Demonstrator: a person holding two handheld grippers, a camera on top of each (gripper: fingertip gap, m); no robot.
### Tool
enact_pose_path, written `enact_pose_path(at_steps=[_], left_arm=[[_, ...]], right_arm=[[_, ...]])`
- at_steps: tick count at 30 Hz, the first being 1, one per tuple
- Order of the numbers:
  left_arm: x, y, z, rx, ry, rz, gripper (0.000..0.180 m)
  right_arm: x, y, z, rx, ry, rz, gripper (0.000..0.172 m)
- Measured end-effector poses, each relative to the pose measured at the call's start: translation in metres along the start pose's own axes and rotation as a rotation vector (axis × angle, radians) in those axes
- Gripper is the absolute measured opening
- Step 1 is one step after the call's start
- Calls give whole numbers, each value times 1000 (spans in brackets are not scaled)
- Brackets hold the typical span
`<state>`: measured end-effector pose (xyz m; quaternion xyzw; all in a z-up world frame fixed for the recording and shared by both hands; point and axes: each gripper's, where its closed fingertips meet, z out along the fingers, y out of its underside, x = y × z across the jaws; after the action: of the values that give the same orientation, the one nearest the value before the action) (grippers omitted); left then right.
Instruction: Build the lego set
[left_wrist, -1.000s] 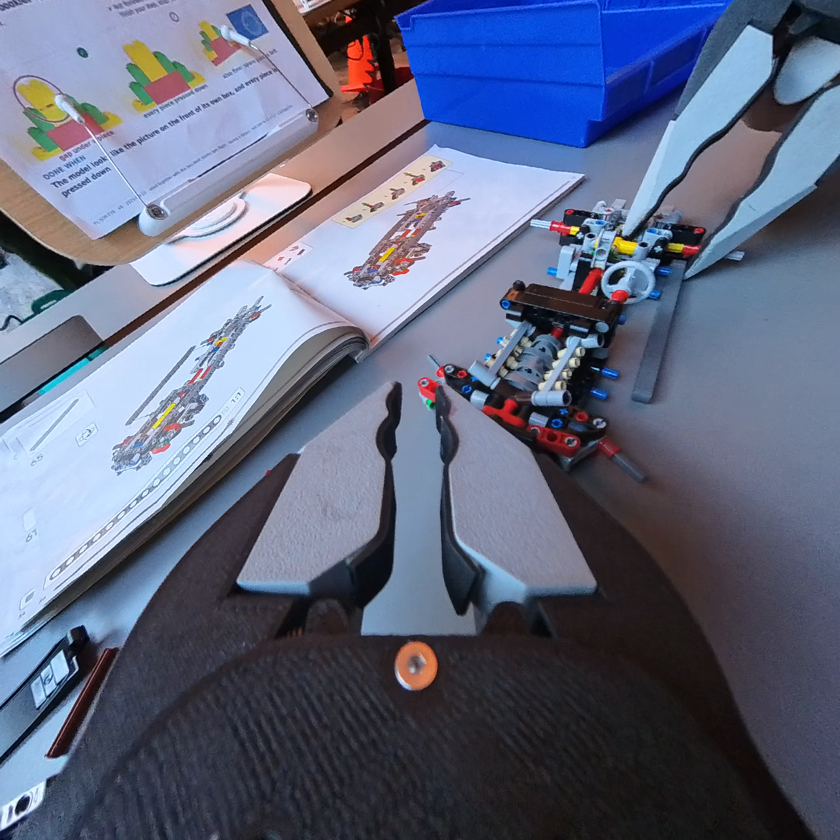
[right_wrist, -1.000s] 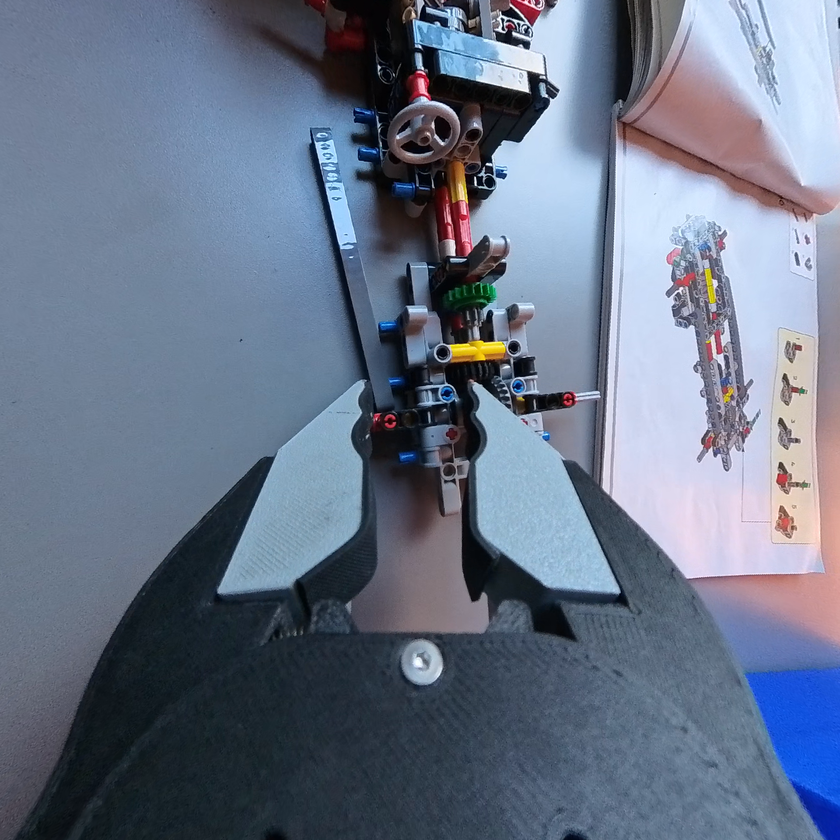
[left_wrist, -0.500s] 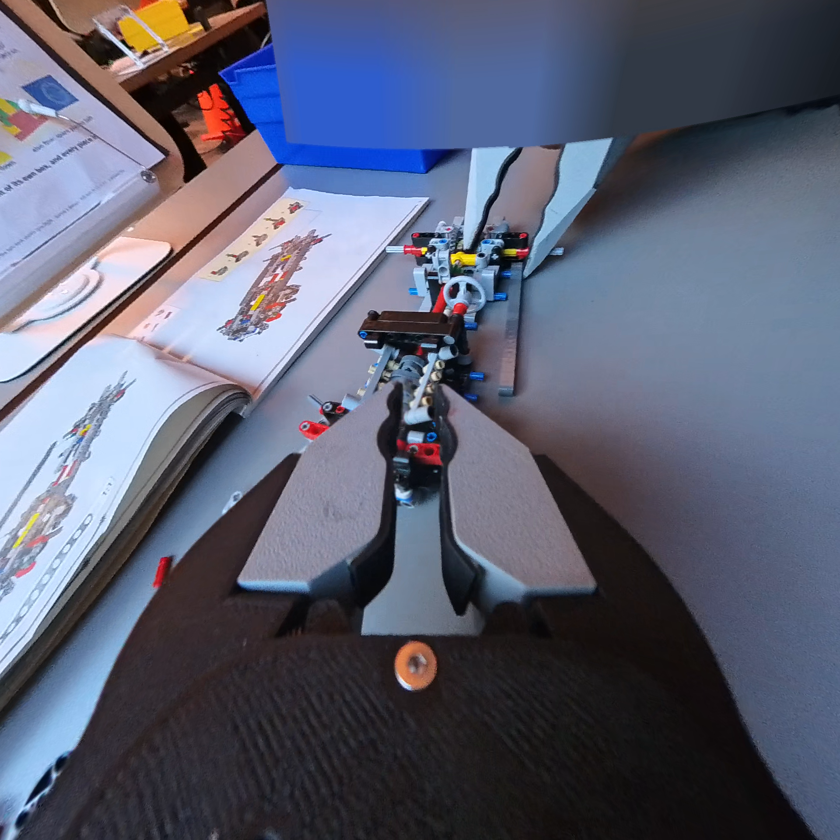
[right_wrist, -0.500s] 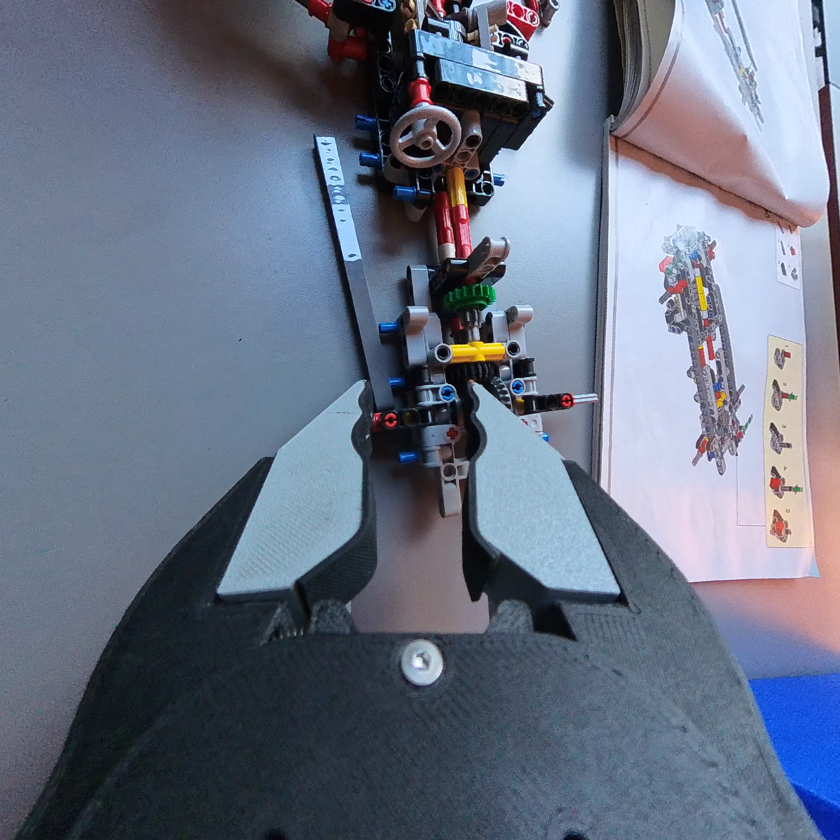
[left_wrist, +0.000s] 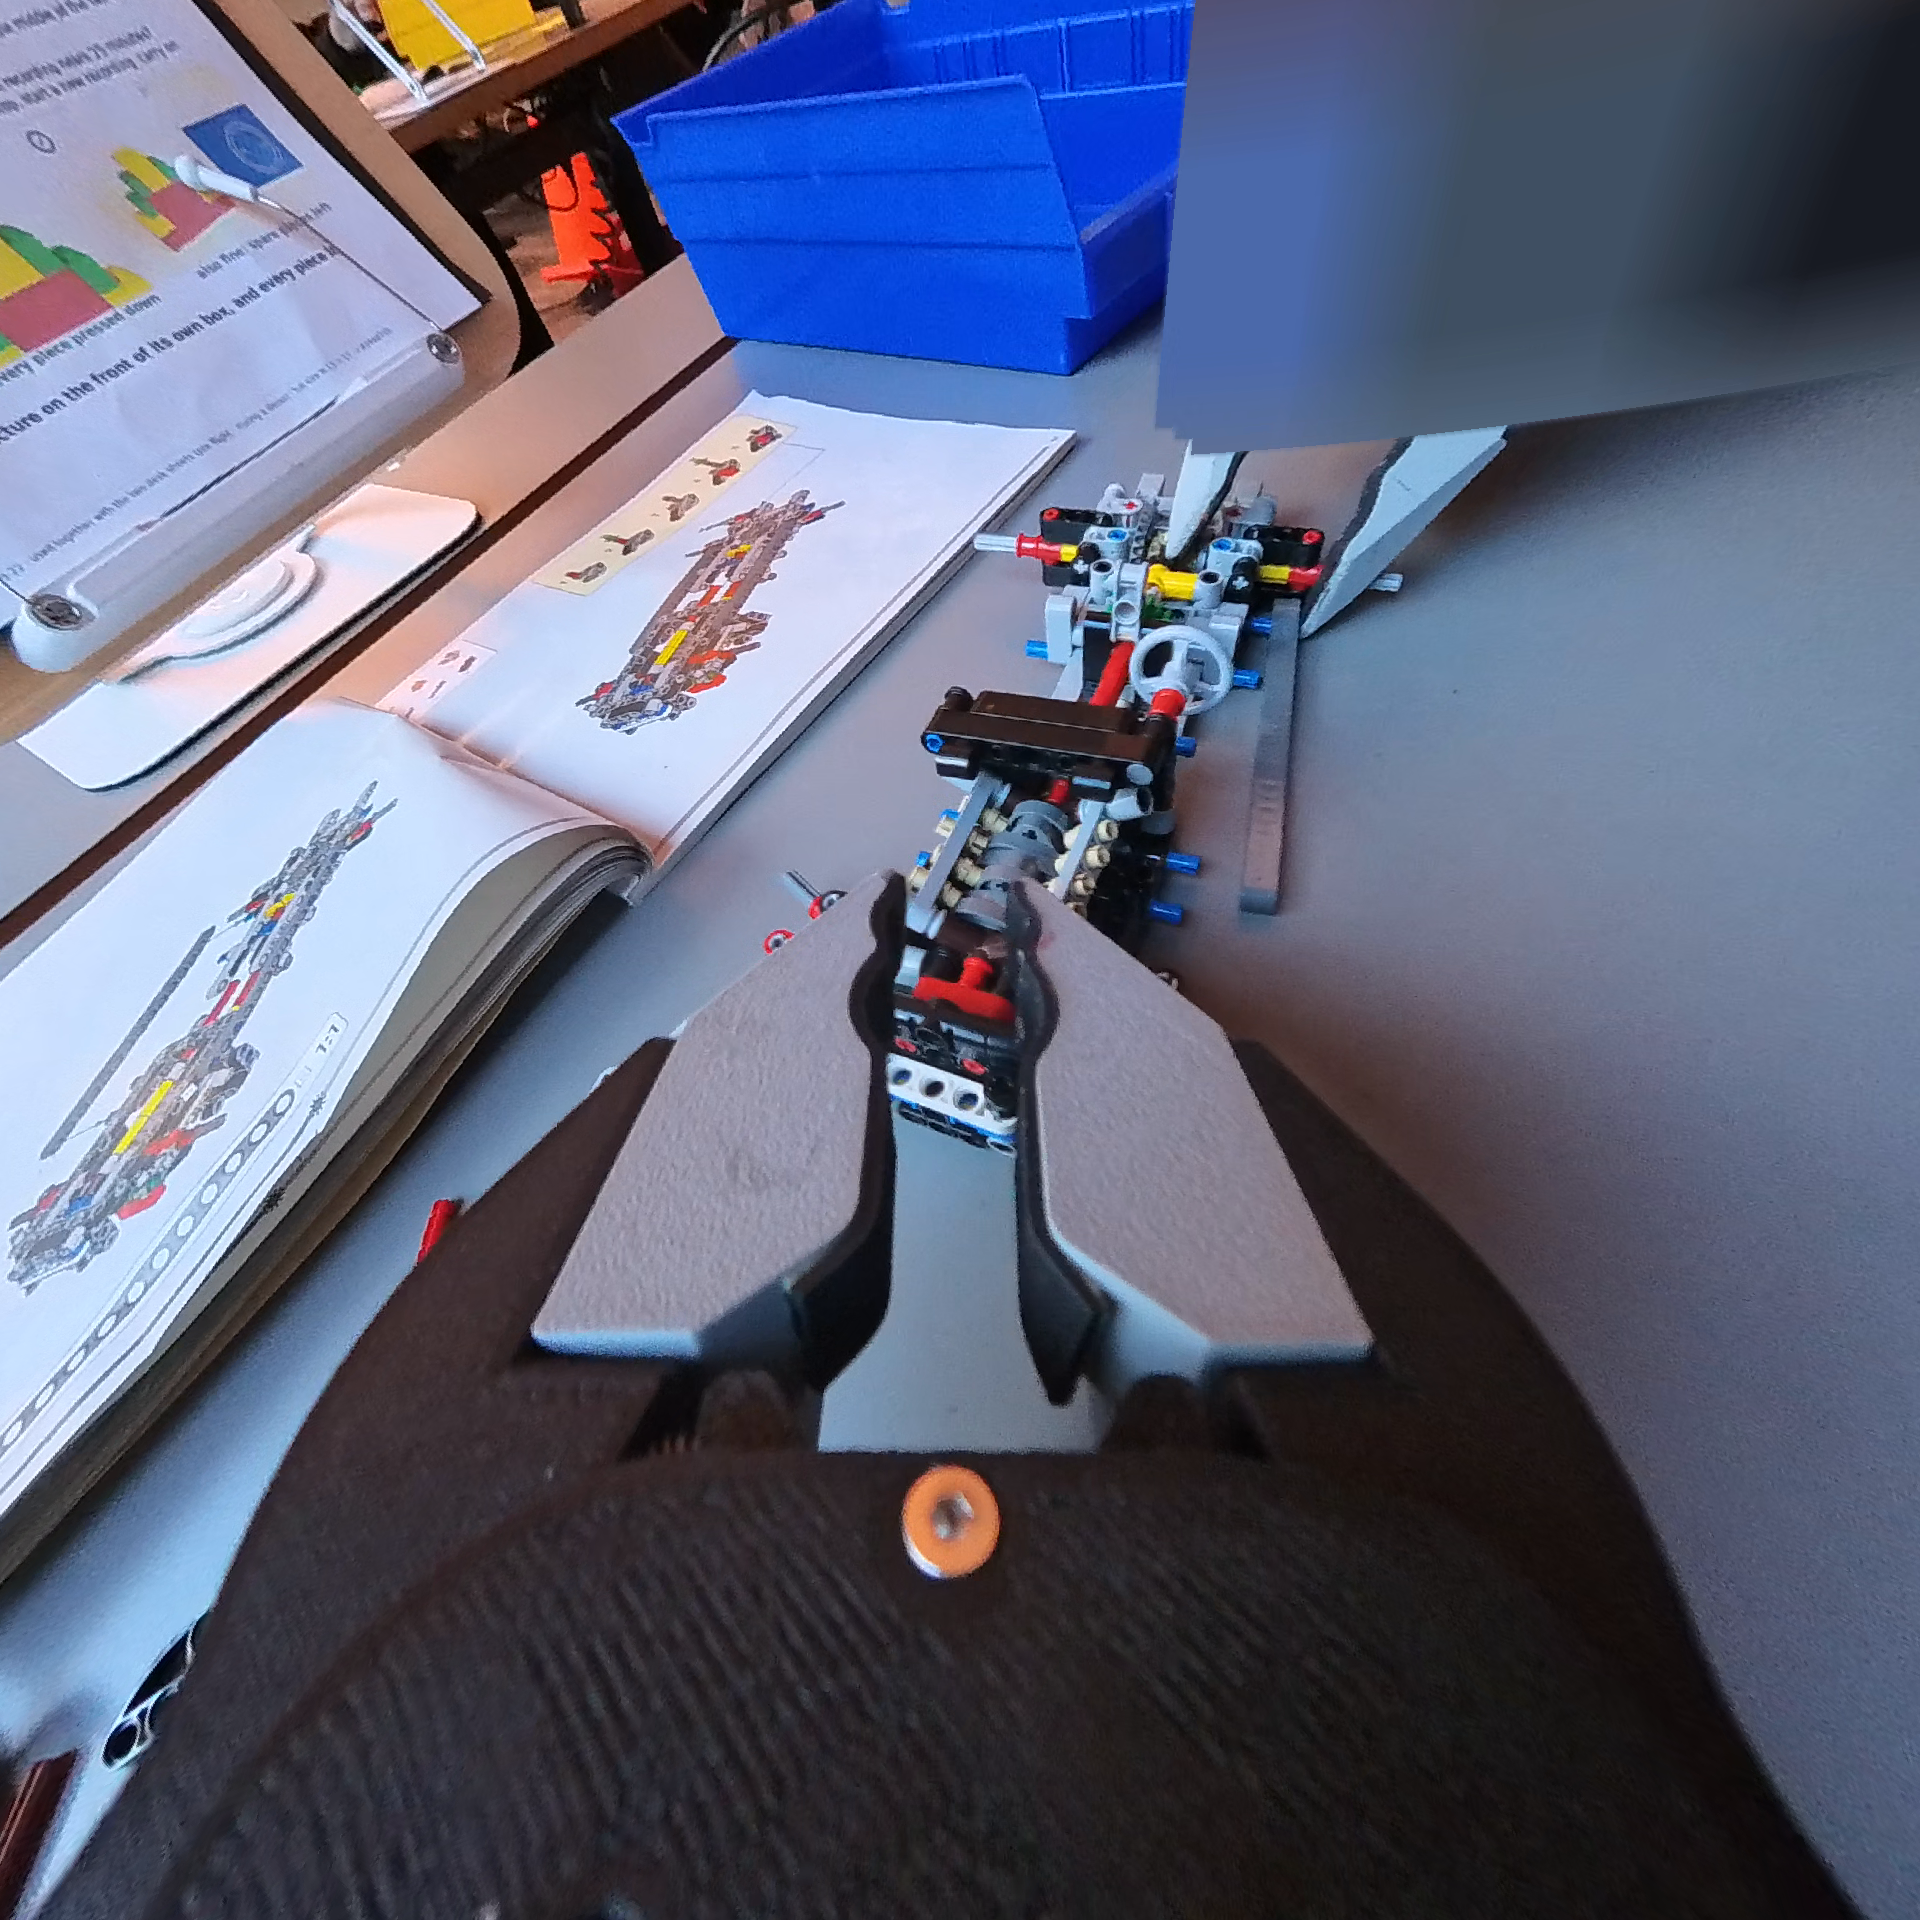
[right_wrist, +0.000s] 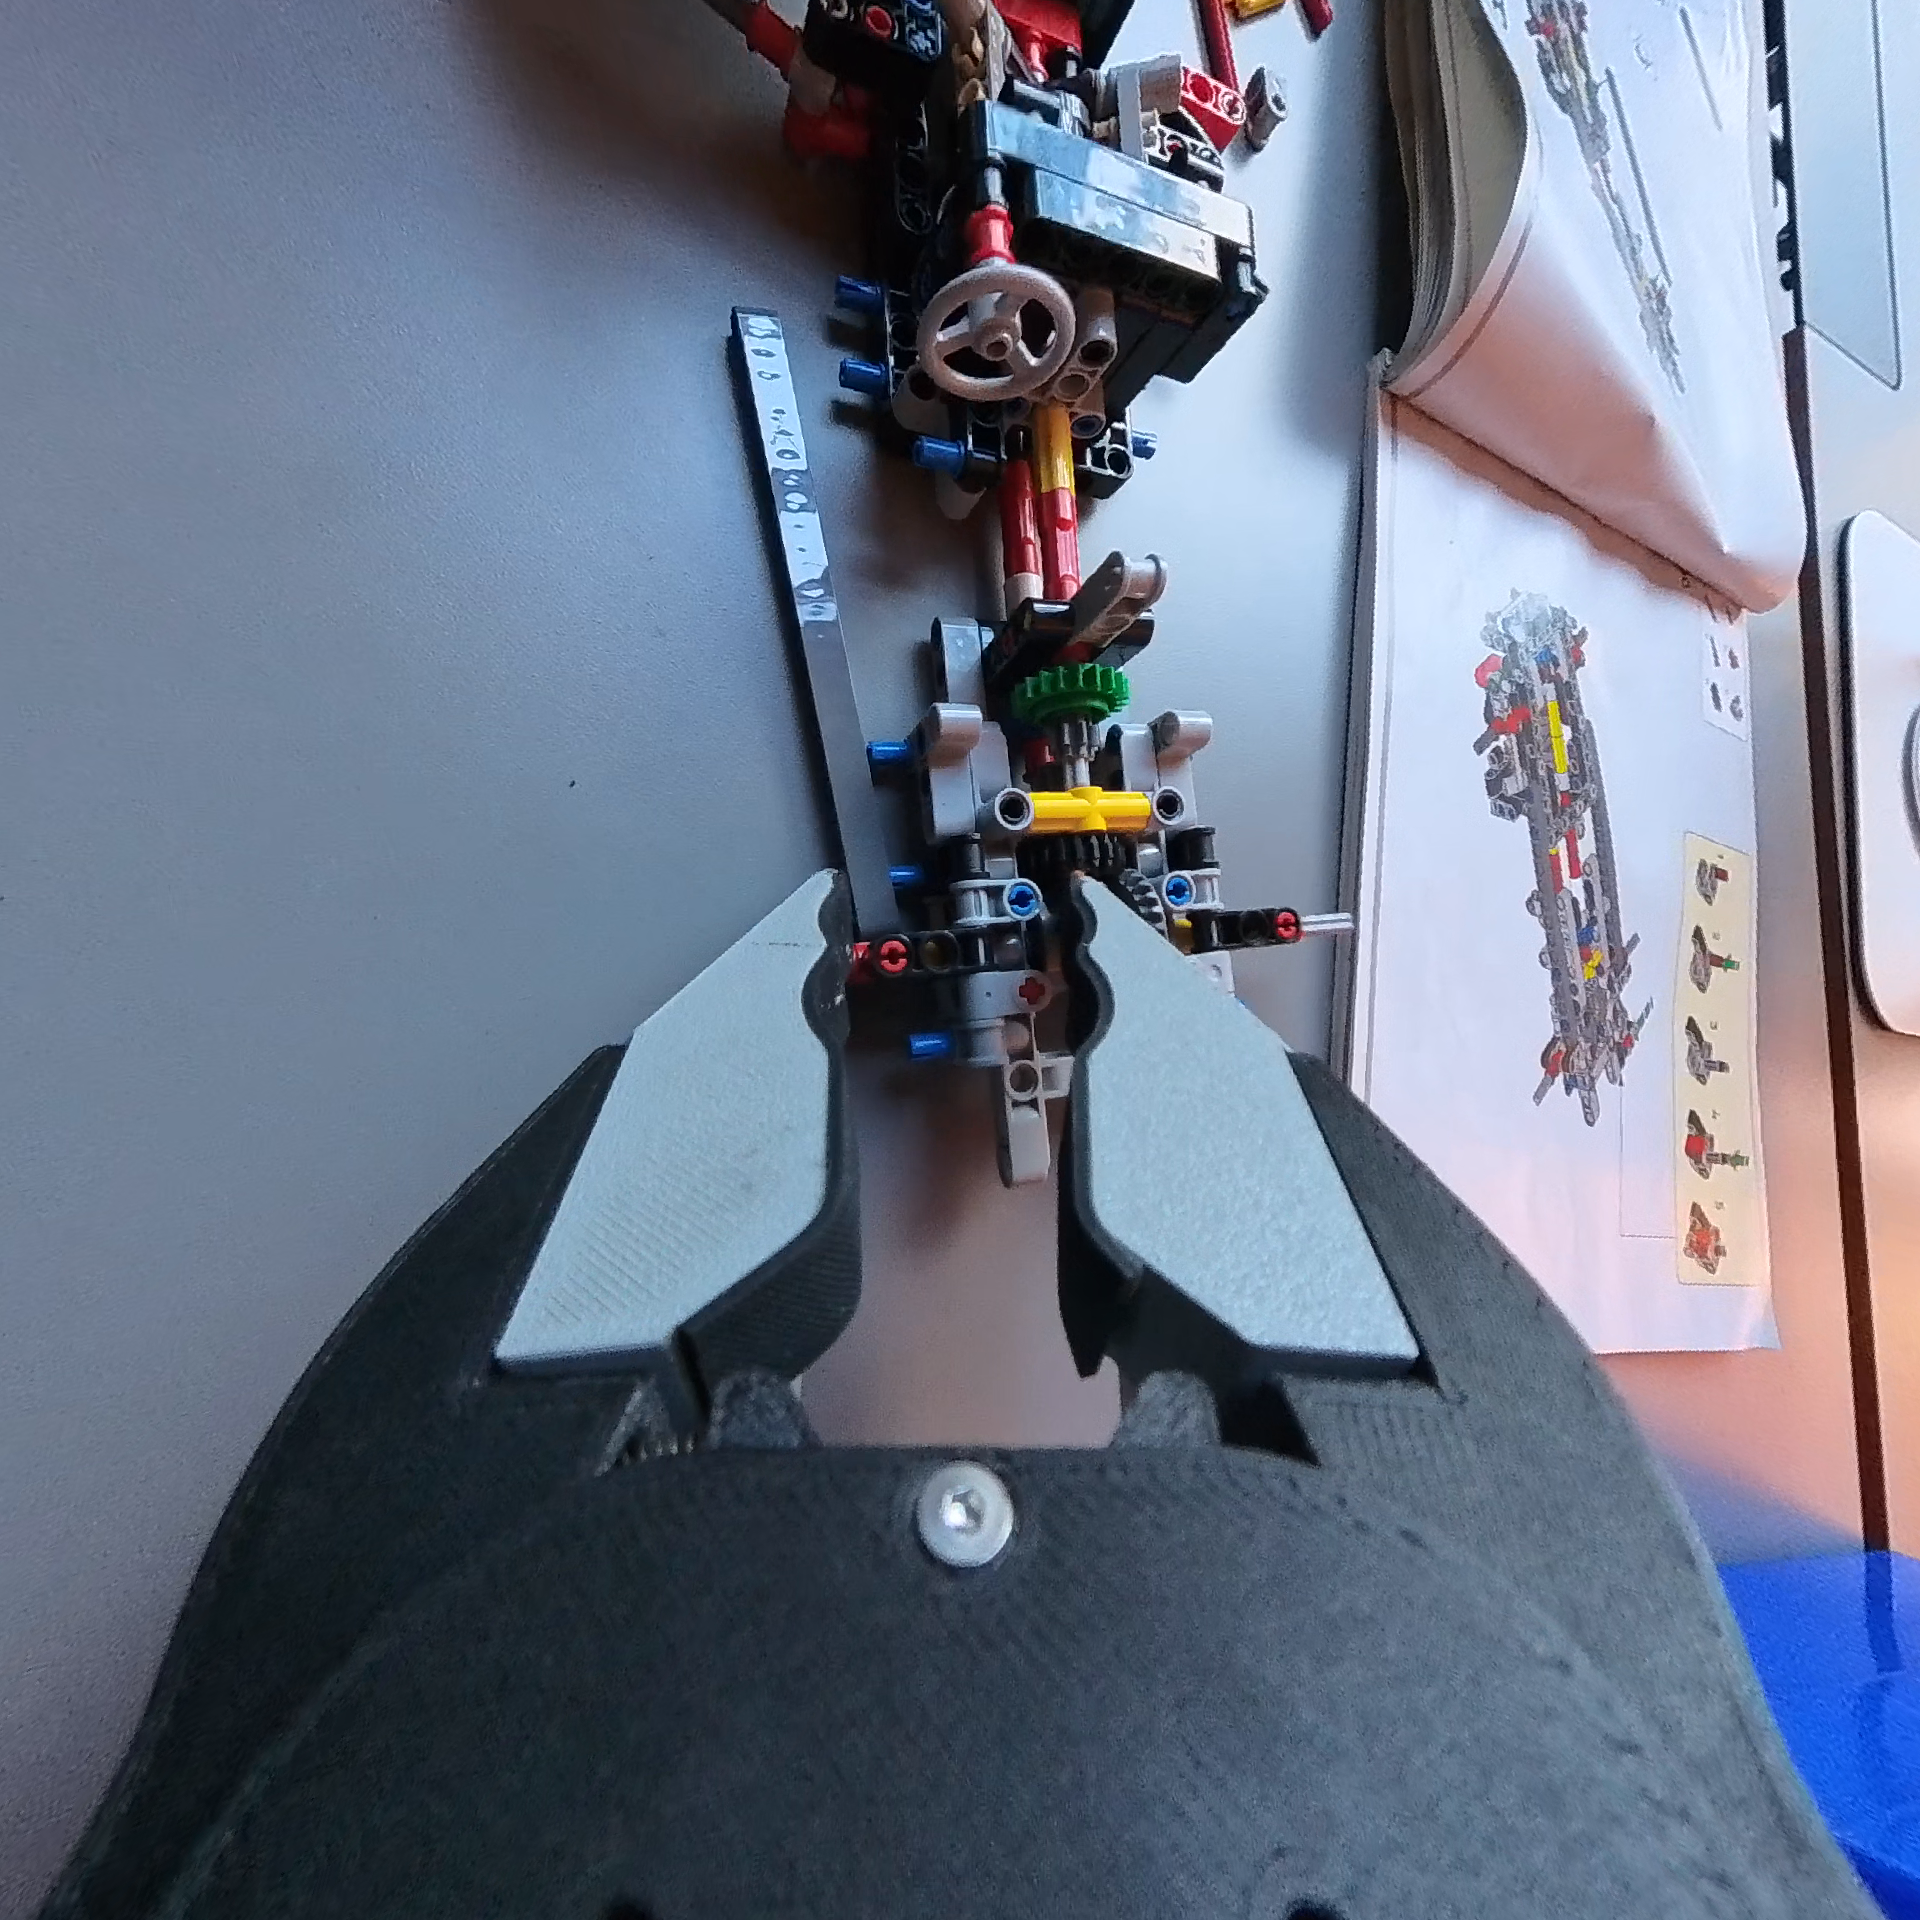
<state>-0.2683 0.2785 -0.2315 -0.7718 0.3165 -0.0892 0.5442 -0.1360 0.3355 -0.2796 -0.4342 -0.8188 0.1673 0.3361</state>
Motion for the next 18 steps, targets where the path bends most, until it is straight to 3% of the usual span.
enact_pose_path(at_steps=[2,6,18], left_arm=[[0,1,1,-5,5,-8,19],[-1,2,2,-16,8,-16,20],[3,3,3,-24,9,19,19]], right_arm=[[0,0,0,4,1,0,39],[-2,-7,-2,40,-10,1,62],[15,-10,-17,117,14,75,51]])
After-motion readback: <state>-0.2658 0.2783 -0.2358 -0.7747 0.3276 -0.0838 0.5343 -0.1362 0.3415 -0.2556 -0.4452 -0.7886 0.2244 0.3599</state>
